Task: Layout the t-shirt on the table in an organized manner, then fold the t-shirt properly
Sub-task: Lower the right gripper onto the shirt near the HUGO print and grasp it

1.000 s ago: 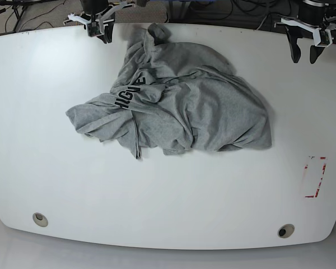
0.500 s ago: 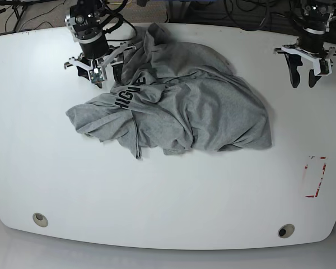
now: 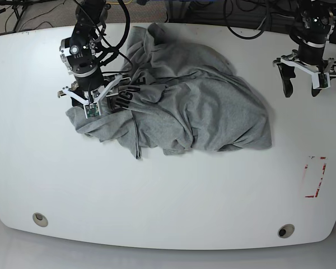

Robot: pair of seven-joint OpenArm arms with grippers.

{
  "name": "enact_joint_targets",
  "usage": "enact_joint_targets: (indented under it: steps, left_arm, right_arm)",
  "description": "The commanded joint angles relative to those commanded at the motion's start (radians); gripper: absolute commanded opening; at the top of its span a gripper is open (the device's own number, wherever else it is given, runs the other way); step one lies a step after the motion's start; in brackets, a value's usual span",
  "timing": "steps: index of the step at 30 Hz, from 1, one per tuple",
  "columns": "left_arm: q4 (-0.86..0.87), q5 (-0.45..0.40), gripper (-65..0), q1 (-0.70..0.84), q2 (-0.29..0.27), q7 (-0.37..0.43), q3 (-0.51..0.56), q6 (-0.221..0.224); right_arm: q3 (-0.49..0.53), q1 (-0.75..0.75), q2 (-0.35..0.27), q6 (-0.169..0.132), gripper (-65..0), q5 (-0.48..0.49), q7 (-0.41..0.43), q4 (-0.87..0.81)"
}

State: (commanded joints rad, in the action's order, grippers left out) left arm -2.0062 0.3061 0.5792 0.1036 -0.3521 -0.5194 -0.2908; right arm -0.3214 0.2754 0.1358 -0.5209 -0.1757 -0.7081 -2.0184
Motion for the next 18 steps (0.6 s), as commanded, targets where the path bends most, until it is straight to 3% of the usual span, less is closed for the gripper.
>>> enact_joint_targets:
  steps: [13, 18]
  left_arm:
    - [0.000, -0.003, -18.5, -0.002, 0.002, 0.000, 0.000, -0.002]
    - [0.000, -0.003, -18.5, -0.002, 0.002, 0.000, 0.003, -0.002]
  right_arm:
    - [-0.052, 0.003, 0.020, -0.003, -33.1, 0.009, -0.008, 0.023]
    - [-0.057, -0.015, 0.002, -0.031, -15.2, 0.097, -0.008, 0.025]
